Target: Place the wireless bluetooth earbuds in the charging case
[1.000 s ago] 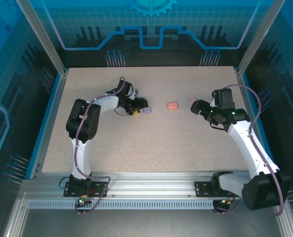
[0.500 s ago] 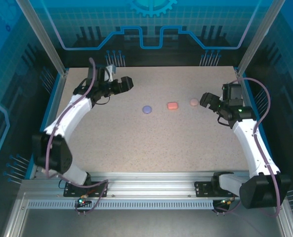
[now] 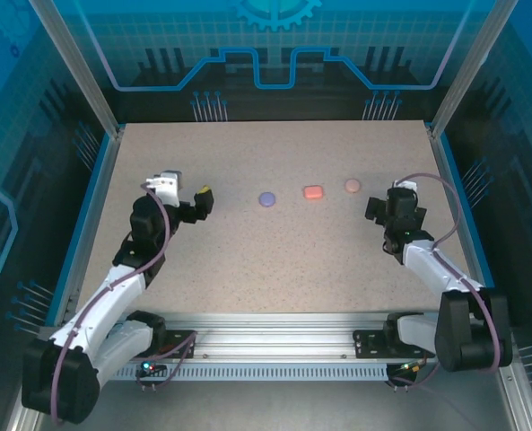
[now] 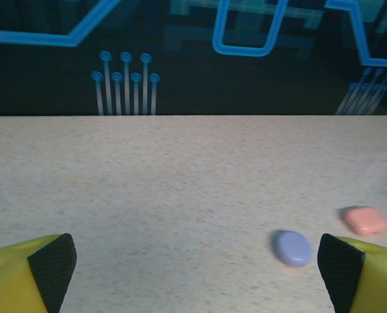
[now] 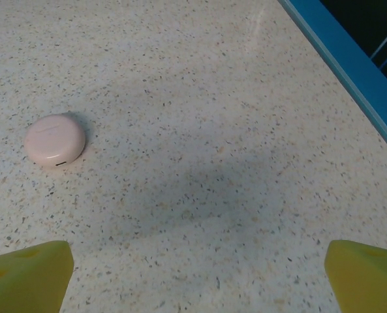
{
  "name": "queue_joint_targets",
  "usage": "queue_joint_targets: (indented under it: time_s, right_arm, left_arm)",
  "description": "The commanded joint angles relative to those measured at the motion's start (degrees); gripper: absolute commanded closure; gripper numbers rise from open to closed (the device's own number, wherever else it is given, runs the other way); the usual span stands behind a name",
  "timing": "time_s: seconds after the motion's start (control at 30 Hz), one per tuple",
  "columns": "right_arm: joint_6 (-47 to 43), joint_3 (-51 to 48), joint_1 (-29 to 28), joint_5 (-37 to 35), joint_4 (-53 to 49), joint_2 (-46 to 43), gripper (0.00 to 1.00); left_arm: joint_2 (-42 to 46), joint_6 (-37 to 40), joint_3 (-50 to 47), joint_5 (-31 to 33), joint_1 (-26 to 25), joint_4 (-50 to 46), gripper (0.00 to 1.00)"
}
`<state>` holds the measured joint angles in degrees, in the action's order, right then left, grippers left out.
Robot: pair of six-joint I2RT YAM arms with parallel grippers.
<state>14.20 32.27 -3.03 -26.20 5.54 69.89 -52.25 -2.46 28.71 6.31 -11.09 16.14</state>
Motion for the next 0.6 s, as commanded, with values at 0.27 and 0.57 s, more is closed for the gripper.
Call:
queue_joint_targets:
  time_s: [0.27, 0.57]
  right_arm:
    - [-9.8, -10.6, -3.1, 5.4, 32.4, 5.3, 0.00]
    - [-14.4, -12.5, -2.9, 14.6, 46.1, 15.5, 0.00]
  left_arm:
    - [-11.7, 3.8, -16.6, 12.2, 2.0, 28.1, 0.01]
    - [-25.6, 7.1, -15.3, 4.3, 4.5, 39.8, 0.01]
